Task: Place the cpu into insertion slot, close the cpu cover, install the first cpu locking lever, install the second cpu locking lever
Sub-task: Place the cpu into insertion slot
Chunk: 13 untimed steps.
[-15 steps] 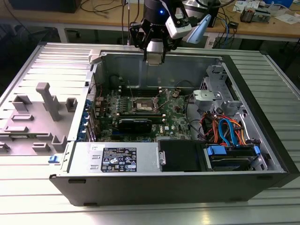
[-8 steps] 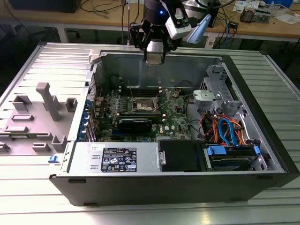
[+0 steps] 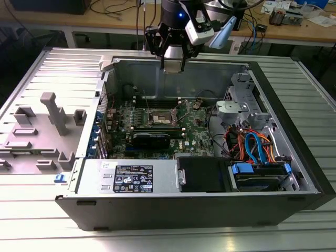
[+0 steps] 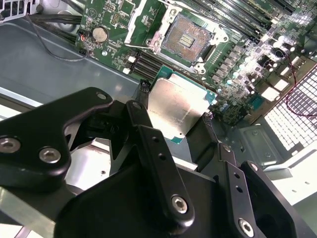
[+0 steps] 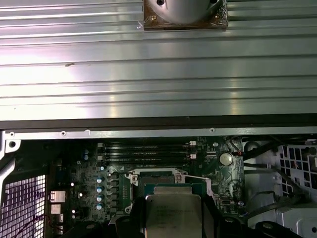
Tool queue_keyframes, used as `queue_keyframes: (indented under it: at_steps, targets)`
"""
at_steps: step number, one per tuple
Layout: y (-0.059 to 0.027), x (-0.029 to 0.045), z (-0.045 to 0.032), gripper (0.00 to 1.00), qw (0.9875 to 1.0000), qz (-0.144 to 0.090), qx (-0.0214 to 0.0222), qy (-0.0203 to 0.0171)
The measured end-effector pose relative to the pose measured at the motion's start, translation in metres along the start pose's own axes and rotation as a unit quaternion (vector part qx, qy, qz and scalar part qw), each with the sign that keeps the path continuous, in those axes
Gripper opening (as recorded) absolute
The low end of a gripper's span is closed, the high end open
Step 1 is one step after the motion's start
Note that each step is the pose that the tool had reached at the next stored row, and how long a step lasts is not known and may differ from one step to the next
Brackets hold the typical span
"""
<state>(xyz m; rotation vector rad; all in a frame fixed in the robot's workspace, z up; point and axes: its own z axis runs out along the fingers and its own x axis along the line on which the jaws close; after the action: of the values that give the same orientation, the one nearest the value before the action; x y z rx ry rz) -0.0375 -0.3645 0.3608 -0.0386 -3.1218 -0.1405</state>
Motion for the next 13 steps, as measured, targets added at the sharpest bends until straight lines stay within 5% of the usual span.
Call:
queue_keyframes:
  at_steps: [13]
  targets:
    - [-0.0025,-0.0001,0.0057,0.55,1.0,0.0,0.0,-0.0003]
